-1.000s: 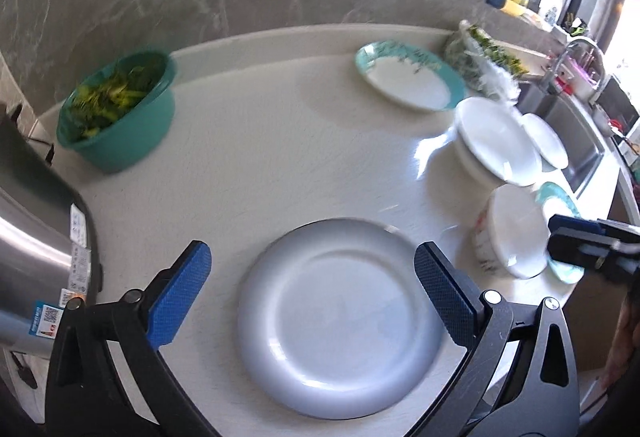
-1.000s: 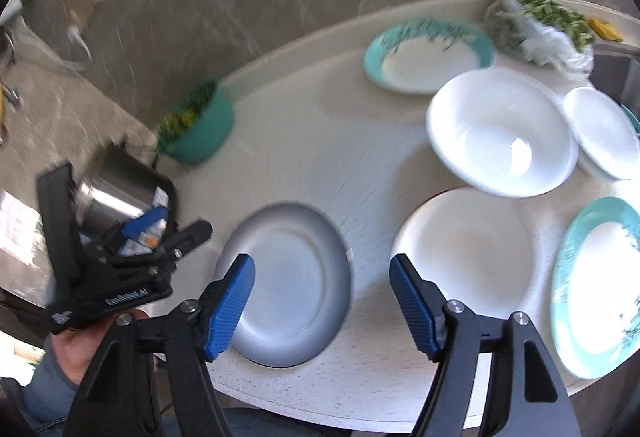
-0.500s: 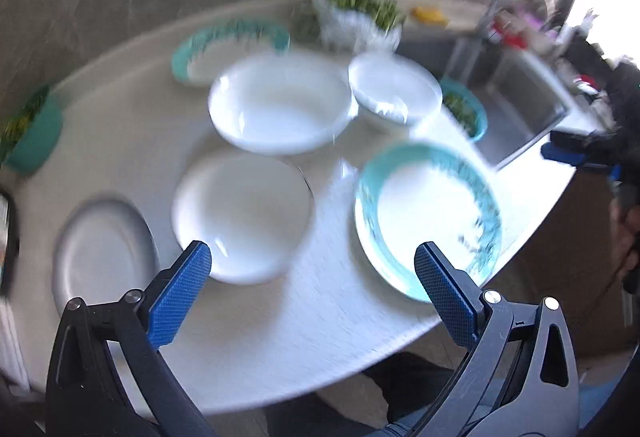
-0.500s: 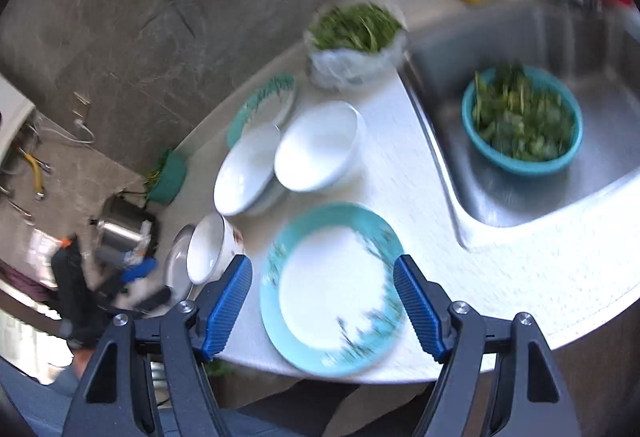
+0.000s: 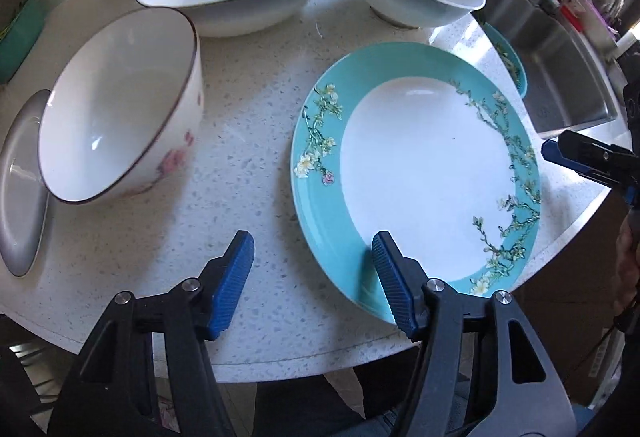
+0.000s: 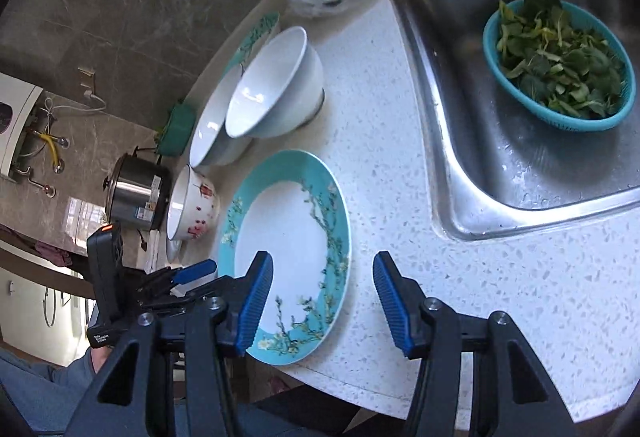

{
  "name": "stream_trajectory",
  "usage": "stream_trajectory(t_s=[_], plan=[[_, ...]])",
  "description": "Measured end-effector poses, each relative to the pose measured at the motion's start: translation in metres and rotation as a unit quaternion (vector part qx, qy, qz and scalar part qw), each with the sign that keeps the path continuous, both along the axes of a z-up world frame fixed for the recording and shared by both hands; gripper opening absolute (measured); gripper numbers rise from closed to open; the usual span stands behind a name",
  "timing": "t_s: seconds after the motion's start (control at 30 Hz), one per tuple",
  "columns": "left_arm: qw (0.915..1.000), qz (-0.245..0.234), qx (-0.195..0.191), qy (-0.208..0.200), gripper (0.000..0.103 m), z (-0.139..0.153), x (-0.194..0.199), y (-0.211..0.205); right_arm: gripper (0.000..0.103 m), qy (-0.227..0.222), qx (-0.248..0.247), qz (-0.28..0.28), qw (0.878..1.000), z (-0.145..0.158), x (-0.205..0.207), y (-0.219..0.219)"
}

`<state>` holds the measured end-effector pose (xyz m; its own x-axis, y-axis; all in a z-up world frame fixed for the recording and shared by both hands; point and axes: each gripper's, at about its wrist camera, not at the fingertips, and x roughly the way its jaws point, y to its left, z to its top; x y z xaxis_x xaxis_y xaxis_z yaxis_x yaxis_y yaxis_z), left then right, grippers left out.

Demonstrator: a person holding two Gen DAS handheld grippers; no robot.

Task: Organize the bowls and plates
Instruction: 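Move the right gripper to the teal floral plate and close on its rim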

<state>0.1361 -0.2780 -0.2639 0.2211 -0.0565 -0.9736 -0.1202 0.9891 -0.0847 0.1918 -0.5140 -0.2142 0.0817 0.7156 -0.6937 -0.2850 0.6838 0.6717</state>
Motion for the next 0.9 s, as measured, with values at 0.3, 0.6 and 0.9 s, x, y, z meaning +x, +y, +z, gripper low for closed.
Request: stream_trajectory(t_s=[0.3, 0.6, 0.9], plan=[[0.9996, 0.028, 0.0, 0.0, 0.062, 0.0, 0.013, -0.004, 0.05, 0.022, 0.021, 0.027, 0.999, -0.015, 0.006, 0.007], [0.9983, 0.058, -0.002, -0.002, 0.063, 0.004, 0.009, 0.027, 0.049, 0.045, 0.047, 0.047, 0.997, -0.02, 0.017, 0.018], [0.9973, 0.07, -0.024, 0.0, 0.077, -0.001, 0.008, 0.048, 0.047, 0.063, 0.067, 0.06, 0.994, -0.026, 0.028, 0.019]])
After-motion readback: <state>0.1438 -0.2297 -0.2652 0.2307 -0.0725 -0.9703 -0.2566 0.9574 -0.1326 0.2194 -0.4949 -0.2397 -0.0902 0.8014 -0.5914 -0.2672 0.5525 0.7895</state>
